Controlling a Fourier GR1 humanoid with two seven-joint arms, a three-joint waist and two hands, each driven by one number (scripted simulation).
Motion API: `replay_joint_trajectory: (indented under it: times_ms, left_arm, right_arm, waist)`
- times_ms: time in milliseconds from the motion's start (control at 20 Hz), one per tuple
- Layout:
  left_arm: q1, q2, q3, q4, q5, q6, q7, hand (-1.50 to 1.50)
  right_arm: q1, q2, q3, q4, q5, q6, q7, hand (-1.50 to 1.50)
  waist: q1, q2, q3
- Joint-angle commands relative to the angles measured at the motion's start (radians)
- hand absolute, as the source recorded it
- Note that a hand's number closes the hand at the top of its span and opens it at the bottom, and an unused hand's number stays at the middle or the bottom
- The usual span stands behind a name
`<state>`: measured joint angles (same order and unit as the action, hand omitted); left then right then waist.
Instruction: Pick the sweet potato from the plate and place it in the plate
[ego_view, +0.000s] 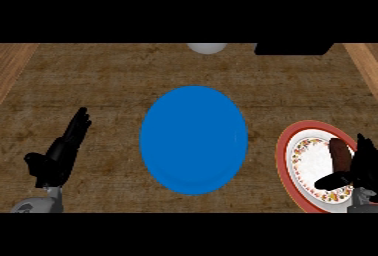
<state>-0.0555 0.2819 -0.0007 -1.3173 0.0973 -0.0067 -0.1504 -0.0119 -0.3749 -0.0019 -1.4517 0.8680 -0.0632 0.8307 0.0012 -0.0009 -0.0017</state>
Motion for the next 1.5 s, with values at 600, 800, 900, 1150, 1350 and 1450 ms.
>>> replay_joint_trajectory:
  times_ms: [600, 800, 900, 1150, 1350, 1450]
  left_arm:
    - [0.014, -0.040, 0.030, -0.020, -0.055, -0.005, 0.011, 0.00]
    - [-0.017, -0.032, 0.037, -0.002, -0.047, -0.039, 0.022, 0.00]
    - [0.080, -0.023, 0.039, -0.096, -0.037, -0.027, 0.029, 0.00]
    - [0.078, -0.011, 0.073, -0.067, -0.031, -0.012, 0.023, 0.00]
    - [0.047, -0.012, 0.067, -0.071, -0.028, -0.022, 0.044, 0.00]
    - [0.052, -0.010, 0.073, -0.056, -0.026, -0.028, 0.030, 0.00]
  right_arm:
    - [-0.078, 0.008, -0.072, 0.267, -0.018, -0.052, -0.298, 1.50]
    - [0.000, 0.053, -0.017, 0.143, 0.041, -0.089, -0.270, 1.50]
    - [0.130, 0.129, 0.055, -0.041, 0.039, -0.082, -0.224, 1.50]
    - [0.474, 0.180, 0.210, -0.322, 0.147, -0.202, -0.272, 1.50]
    - [0.642, 0.223, 0.356, -0.564, 0.320, -0.298, -0.232, 1.50]
    - [0.751, 0.238, 0.452, -0.654, 0.399, -0.327, -0.228, 1.50]
  waist:
    - [0.002, 0.001, 0.002]
    - [-0.006, 0.000, 0.001]
    - [-0.011, -0.007, 0.001]
    - [-0.065, -0.021, -0.002]
    - [-0.050, -0.012, -0.002]
    - [-0.044, -0.010, -0.002]
